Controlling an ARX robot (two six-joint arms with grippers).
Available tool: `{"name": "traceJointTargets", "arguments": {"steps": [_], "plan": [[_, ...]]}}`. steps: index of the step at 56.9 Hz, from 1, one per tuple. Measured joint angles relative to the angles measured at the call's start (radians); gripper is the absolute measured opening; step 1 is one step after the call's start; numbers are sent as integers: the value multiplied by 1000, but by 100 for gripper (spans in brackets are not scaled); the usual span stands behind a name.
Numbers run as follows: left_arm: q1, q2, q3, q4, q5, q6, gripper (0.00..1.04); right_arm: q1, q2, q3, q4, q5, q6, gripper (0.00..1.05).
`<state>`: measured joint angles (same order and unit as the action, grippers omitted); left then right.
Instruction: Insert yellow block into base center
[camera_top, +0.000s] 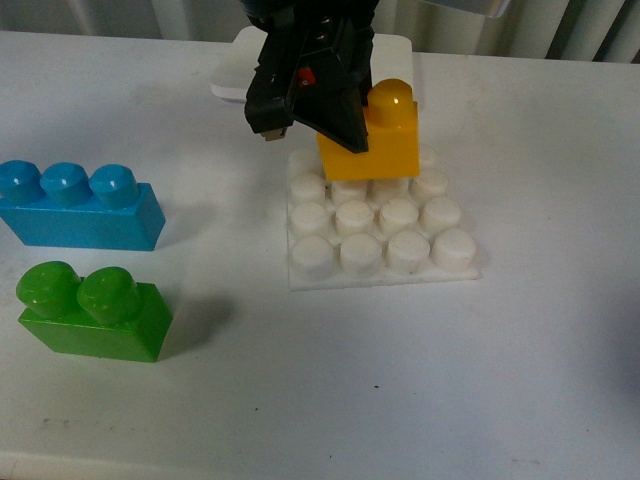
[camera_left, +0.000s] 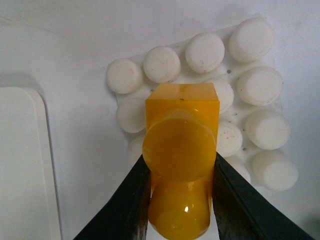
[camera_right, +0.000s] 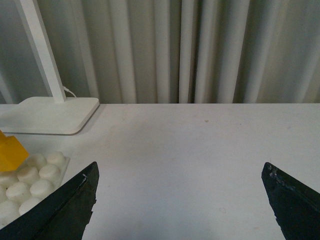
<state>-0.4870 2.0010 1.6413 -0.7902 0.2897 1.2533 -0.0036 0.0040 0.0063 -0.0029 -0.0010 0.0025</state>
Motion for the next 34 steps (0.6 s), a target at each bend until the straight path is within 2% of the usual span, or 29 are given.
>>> {"name": "traceJointTargets", "arguments": {"steps": [34], "plan": [[5, 92, 74, -37, -28, 2, 30, 0, 0, 0, 0, 0, 0, 96]]}}
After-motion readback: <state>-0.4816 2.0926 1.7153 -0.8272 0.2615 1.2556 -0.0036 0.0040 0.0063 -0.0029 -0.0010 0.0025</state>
